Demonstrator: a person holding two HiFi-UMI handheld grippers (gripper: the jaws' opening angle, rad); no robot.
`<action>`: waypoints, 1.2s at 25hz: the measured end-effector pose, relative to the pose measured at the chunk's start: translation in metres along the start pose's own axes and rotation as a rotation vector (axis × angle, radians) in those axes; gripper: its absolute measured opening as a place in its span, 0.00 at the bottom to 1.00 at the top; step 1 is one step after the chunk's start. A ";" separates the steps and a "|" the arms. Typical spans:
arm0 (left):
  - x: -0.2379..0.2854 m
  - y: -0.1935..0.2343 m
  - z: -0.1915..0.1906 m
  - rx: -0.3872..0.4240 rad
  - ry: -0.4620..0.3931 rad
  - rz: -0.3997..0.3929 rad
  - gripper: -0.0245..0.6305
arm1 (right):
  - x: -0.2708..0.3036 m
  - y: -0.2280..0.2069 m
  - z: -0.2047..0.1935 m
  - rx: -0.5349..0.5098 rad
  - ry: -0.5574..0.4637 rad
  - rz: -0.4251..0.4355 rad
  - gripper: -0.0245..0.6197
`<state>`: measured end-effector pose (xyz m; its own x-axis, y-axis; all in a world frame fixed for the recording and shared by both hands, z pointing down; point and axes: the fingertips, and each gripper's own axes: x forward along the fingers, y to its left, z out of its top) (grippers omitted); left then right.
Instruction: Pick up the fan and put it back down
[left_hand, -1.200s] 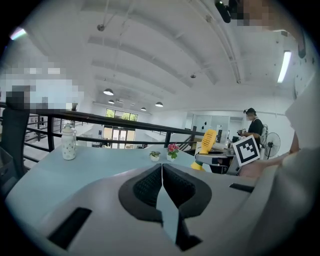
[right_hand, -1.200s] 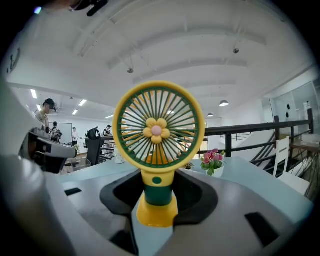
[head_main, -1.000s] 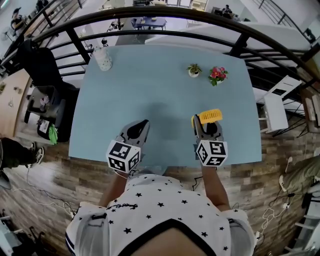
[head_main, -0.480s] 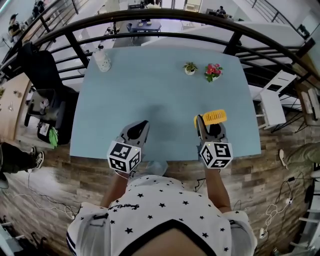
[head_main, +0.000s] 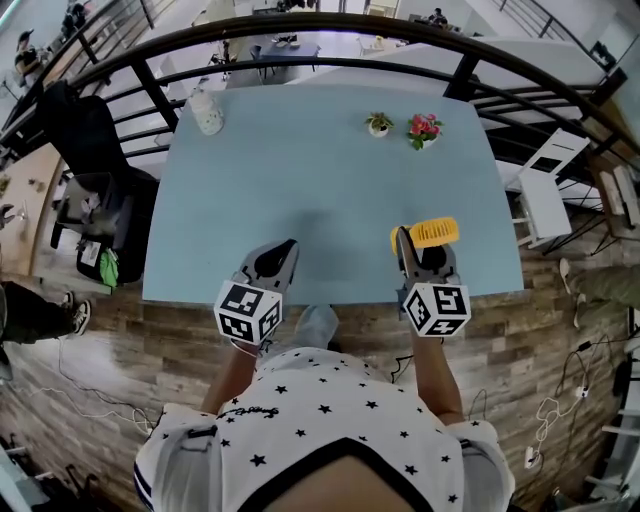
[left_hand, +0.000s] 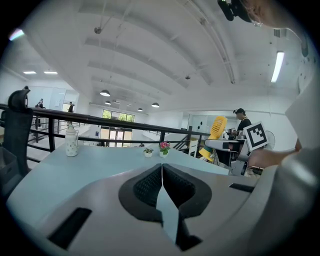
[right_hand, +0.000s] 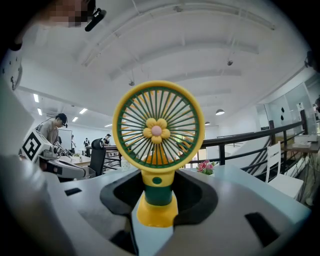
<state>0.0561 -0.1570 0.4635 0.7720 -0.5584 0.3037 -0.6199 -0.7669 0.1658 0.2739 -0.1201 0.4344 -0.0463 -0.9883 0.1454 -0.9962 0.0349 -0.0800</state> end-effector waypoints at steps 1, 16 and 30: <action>-0.002 -0.002 -0.002 0.000 0.000 0.000 0.08 | -0.003 0.001 -0.001 0.000 0.000 0.000 0.31; -0.046 -0.016 -0.029 -0.014 0.024 0.029 0.08 | -0.037 0.027 -0.016 0.012 0.007 0.024 0.31; -0.039 -0.005 -0.012 0.006 0.025 0.044 0.08 | -0.023 0.022 -0.007 0.026 -0.003 0.035 0.31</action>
<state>0.0274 -0.1273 0.4618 0.7403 -0.5835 0.3339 -0.6522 -0.7439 0.1461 0.2525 -0.0951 0.4362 -0.0811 -0.9869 0.1392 -0.9917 0.0659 -0.1104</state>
